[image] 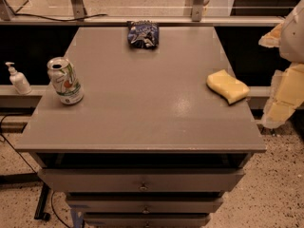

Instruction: Move 7up can near blue chip bag

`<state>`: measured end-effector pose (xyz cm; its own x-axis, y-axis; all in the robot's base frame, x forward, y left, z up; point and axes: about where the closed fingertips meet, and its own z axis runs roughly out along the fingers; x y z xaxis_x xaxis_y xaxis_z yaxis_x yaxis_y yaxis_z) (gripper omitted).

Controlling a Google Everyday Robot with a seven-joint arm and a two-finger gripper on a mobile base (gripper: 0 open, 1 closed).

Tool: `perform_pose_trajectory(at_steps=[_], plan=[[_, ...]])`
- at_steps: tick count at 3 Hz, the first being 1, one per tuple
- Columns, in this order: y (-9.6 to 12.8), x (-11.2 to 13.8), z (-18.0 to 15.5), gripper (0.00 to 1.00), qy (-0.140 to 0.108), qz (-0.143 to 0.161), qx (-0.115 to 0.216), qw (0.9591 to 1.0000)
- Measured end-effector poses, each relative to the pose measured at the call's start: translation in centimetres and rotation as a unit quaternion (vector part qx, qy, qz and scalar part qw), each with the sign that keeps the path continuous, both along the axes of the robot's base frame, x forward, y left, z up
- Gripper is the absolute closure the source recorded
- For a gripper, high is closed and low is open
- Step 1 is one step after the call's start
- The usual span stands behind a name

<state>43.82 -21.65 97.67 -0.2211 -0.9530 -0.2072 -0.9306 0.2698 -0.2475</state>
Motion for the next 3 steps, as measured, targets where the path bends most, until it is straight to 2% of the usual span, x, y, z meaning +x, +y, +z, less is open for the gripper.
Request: perform_pose_trajectory(at_steps=[1, 2, 3], plan=[[0.0, 0.0, 0.0, 0.0, 0.0, 0.0, 0.0, 1.0], [1.0, 0.9, -0.5, 0.0, 0.0, 0.013, 0.036, 0.9992], [5.4, 2.0, -2.3, 0.0, 0.011, 0.041, 0.118, 0.9921]])
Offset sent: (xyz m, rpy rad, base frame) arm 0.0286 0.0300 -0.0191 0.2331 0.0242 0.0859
